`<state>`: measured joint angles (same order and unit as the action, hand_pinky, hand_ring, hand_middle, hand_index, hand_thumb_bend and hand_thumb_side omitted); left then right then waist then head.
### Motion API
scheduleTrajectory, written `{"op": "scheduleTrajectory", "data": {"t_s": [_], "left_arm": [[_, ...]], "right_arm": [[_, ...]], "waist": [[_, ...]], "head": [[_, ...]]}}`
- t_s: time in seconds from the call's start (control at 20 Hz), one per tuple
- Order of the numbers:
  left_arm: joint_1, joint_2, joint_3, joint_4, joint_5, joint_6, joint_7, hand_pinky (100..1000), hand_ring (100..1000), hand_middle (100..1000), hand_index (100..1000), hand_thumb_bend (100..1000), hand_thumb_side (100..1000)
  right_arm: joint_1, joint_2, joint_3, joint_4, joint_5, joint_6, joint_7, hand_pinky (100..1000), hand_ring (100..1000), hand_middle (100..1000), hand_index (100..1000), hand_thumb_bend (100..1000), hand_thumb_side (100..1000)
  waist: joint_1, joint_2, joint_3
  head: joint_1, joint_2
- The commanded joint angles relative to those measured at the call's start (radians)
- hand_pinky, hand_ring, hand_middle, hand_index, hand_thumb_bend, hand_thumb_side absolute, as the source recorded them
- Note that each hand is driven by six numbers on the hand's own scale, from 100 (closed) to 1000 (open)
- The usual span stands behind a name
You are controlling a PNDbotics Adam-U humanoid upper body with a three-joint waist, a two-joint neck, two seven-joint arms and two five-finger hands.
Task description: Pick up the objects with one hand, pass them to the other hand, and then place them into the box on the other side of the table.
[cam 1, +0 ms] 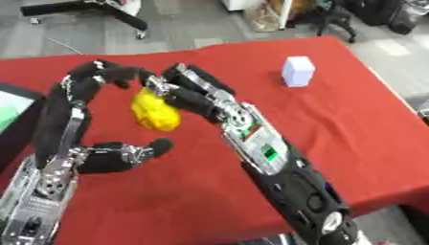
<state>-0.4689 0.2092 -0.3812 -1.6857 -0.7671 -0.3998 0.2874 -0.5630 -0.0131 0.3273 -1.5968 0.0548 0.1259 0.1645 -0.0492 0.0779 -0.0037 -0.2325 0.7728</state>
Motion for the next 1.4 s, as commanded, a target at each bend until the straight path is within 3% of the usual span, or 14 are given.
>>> {"op": "scheduleTrajectory", "data": {"t_s": [0.05, 0.95, 1.4], "left_arm": [[-0.021, -0.005, -0.002, -0.001, -0.021, 0.011, 0.010, 638, 508, 574, 775, 715, 372], [-0.021, -0.012, -0.016, 0.035, -0.066, -0.001, 0.009, 620, 482, 538, 740, 678, 359], [-0.023, -0.014, -0.017, 0.047, -0.092, 0.003, 0.026, 604, 465, 512, 715, 620, 285]], "right_arm": [[-0.013, 0.003, 0.000, -0.017, -0.015, -0.001, 0.016, 937, 313, 121, 171, 100, 648], [-0.011, -0.006, -0.004, -0.032, -0.052, 0.006, 0.045, 942, 316, 125, 173, 100, 649], [-0.010, -0.006, -0.003, -0.038, -0.066, 0.013, 0.051, 943, 317, 127, 173, 100, 652]], "waist": [[0.004, -0.009, -0.001], [0.003, -0.010, -0.003], [0.003, -0.009, -0.006]], "head": [[-0.002, -0.003], [-0.002, -0.003], [-0.002, -0.003]]}}
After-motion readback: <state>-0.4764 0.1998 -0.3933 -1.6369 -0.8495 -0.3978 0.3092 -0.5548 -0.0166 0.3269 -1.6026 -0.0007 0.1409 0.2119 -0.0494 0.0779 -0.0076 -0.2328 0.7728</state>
